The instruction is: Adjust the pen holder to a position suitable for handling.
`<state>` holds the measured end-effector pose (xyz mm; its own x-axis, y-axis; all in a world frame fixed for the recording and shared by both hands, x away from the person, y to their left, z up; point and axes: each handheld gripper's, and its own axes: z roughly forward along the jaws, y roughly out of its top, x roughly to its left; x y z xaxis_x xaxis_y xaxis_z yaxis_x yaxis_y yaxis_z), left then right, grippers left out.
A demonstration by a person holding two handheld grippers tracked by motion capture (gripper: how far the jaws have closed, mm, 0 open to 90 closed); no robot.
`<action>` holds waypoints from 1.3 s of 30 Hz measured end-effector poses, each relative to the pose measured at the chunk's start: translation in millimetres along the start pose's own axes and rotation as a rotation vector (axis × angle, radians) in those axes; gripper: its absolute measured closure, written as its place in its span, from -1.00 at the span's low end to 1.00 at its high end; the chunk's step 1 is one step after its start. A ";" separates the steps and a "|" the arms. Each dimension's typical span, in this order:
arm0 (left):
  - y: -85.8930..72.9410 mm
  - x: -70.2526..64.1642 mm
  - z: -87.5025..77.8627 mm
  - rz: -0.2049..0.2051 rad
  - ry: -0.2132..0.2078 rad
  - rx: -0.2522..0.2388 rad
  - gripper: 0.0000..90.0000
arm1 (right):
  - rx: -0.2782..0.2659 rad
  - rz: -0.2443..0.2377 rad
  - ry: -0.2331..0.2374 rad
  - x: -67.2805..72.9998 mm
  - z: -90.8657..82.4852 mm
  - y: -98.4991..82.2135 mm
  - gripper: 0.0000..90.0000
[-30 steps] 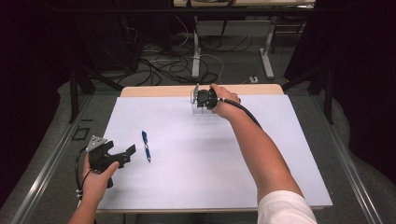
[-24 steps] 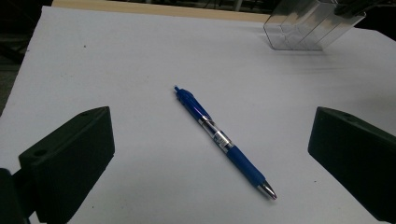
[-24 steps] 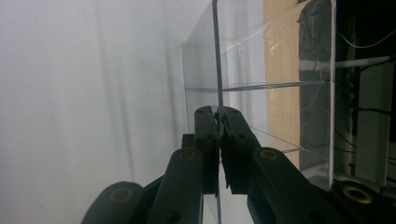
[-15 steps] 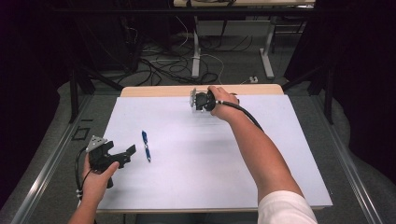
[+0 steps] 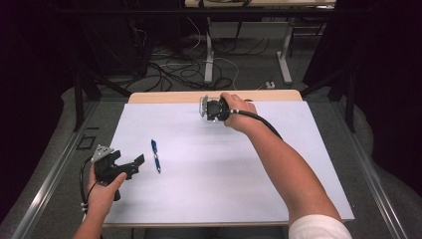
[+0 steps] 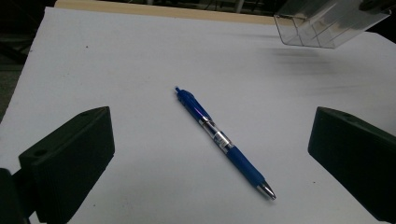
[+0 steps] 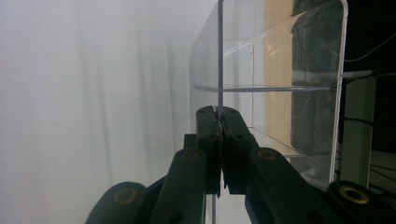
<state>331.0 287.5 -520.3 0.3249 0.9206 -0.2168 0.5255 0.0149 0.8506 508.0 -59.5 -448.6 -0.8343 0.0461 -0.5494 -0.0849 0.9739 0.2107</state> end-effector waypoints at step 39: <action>0.2 -1.9 0.7 0.006 0.006 -0.006 -0.99 | 0.036 0.000 0.242 83.0 -50.9 14.2 0.95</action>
<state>331.1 285.5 -520.1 0.3233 0.9229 -0.2090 0.5187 0.0119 0.8549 409.8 -53.2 -450.0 -0.9408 -0.0042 -0.3390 -0.0690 0.9814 0.1791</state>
